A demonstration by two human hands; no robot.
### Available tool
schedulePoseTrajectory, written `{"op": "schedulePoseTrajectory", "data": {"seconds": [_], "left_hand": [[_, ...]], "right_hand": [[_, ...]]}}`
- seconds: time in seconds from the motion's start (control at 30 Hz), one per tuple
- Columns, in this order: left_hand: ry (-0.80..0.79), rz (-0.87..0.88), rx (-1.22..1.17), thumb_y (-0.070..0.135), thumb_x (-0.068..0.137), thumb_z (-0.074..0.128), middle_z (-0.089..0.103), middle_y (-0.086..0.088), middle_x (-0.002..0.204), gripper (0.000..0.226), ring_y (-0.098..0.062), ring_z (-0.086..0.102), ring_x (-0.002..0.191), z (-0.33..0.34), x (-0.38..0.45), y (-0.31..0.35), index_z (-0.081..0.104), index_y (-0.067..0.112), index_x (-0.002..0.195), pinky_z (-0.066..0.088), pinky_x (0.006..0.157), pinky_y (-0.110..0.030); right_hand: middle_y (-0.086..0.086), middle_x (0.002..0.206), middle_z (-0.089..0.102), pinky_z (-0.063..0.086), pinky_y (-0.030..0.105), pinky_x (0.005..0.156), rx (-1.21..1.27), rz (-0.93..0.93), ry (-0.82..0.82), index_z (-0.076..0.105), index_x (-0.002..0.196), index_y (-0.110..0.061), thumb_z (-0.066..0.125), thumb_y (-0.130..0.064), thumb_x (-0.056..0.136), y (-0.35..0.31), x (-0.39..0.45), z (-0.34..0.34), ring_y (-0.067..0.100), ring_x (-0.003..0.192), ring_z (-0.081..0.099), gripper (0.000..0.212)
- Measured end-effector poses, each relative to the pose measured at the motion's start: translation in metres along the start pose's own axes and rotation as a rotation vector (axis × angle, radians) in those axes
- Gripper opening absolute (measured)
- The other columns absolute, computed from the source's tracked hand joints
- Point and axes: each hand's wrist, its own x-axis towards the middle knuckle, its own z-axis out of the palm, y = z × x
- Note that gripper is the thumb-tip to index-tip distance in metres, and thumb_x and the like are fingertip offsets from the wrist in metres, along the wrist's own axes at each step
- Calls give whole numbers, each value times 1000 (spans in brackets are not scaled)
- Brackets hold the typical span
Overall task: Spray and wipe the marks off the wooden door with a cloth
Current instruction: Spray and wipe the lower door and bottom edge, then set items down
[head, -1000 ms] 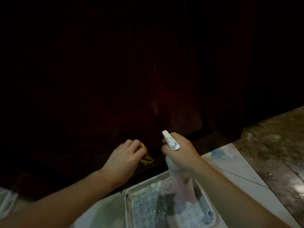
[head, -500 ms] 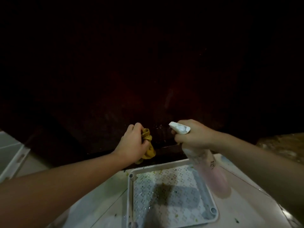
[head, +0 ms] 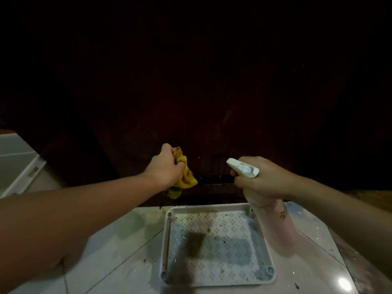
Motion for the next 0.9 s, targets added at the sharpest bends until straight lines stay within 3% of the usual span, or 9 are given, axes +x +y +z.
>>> {"op": "schedulePoseTrajectory", "data": {"seconds": [0.2, 0.27, 0.4, 0.47, 0.57, 0.7, 0.9], "left_hand": [[47, -95, -53, 33, 96, 55, 54, 1, 96, 28, -12, 56, 81, -22, 0, -22, 38, 21, 113, 44, 57, -25], [117, -131, -76, 35, 95, 56, 54, -2, 101, 34, -15, 56, 84, -26, 0, -27, 38, 18, 118, 43, 58, -25], [308, -197, -146, 37, 93, 59, 50, -9, 118, 44, -21, 55, 96, -25, -5, -30, 40, 14, 125, 45, 67, -30], [427, -126, -170, 37, 92, 61, 49, -7, 118, 41, -17, 53, 93, -23, -9, -23, 43, 15, 121, 45, 66, -26], [545, 50, -227, 36, 89, 65, 50, 0, 114, 33, -10, 52, 93, -22, -8, -1, 50, 19, 114, 46, 68, -19], [497, 59, -258, 33, 84, 72, 61, -1, 103, 21, -16, 62, 90, -1, 5, 25, 56, 22, 91, 58, 75, -36], [428, 16, -124, 32, 77, 79, 62, 2, 83, 29, -16, 63, 78, 52, 14, 26, 54, 22, 68, 58, 71, -35]], "right_hand": [[-5, 58, 52, 41, 34, 53, -209, 14, 222, 46, 61, -22, 58, -27, 83, 1, 6, 16, 15, 54, 51, 26], [-5, 56, 52, 38, 31, 51, -179, 22, 247, 46, 59, -21, 59, -27, 81, 1, 7, 18, 15, 53, 51, 26], [-1, 67, 57, 45, 40, 58, -141, -8, 137, 52, 72, -19, 61, -22, 83, 2, 8, 26, 21, 61, 56, 15], [4, 75, 60, 47, 42, 62, -65, -18, 95, 56, 83, -14, 63, -18, 84, 3, 8, 31, 23, 67, 58, 8], [0, 70, 56, 42, 38, 59, 25, -33, 110, 54, 76, -15, 64, -14, 84, 7, 11, 36, 17, 62, 52, 12], [-1, 62, 53, 37, 34, 53, -34, -6, 235, 49, 66, -19, 59, -21, 87, 12, 17, 41, 17, 55, 49, 23], [-6, 54, 48, 32, 28, 50, -135, 39, 271, 44, 60, -23, 60, -26, 83, 22, 11, 44, 12, 48, 44, 28]]}}
